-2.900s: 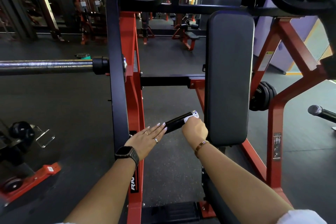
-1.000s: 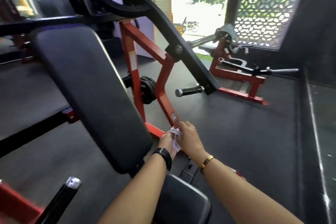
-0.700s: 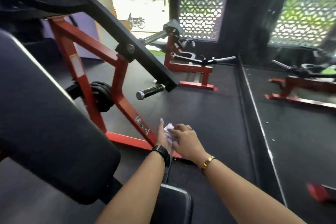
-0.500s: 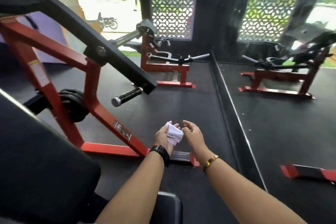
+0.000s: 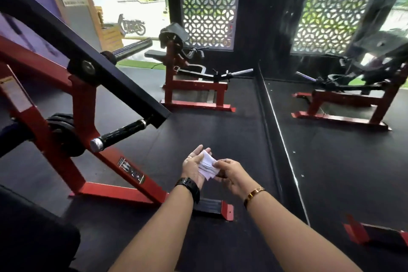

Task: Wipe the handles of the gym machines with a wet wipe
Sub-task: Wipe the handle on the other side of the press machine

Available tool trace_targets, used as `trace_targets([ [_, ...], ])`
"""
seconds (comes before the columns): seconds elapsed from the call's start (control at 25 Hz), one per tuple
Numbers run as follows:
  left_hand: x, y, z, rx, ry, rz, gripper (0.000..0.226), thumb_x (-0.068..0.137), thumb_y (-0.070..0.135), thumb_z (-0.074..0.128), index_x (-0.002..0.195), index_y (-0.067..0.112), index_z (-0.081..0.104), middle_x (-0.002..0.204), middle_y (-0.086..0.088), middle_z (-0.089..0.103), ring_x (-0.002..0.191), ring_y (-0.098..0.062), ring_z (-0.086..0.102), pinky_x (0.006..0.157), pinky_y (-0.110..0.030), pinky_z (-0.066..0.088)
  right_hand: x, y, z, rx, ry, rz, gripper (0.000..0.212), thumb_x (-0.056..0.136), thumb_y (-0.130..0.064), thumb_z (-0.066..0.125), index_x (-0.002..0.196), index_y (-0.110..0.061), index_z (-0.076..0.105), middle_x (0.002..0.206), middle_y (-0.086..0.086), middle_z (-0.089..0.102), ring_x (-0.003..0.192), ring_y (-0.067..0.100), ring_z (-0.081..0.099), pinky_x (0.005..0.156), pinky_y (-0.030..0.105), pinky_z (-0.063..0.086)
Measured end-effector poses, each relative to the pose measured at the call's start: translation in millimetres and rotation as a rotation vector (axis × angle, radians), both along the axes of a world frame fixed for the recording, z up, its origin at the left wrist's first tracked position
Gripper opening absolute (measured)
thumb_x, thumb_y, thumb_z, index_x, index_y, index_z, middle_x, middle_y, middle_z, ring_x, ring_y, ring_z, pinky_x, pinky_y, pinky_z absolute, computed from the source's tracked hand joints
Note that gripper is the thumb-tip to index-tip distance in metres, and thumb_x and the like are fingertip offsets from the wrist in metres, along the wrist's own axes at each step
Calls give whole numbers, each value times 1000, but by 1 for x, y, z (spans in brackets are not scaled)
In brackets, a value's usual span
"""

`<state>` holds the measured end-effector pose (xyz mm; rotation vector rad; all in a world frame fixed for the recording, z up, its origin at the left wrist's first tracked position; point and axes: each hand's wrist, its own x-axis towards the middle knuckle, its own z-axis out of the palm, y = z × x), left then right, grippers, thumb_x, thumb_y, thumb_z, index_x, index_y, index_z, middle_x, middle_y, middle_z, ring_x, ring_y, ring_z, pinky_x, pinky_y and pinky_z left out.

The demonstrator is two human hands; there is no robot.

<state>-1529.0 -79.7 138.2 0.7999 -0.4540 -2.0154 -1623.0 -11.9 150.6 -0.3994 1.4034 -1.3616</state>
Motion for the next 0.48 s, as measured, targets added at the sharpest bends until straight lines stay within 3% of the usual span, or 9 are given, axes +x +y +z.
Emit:
trace_targets([
  [0.16,-27,-36,7,-6,-59,107,21,95,4,45,110,6,59,84,-10,73,72,-18,70,68,-29,57,-48,-50,11,-40,-181,49,10,88,0,43,92,-3,51,86,18,60,68,26,63,56,30,57],
  [0.32,-41,-64,12,20,-46,236,25,97,15,44,114,8,61,94,-8,73,83,-19,70,73,-30,54,-73,-105,19,-59,-295,221,28,89,-5,39,111,6,52,94,23,62,70,29,68,65,36,60],
  [0.48,-23,-97,18,15,-44,351,25,96,24,46,104,9,65,96,-8,72,85,-20,69,71,-30,56,-62,-154,22,-27,-341,362,29,89,-9,38,104,9,56,90,23,66,73,31,68,70,37,59],
])
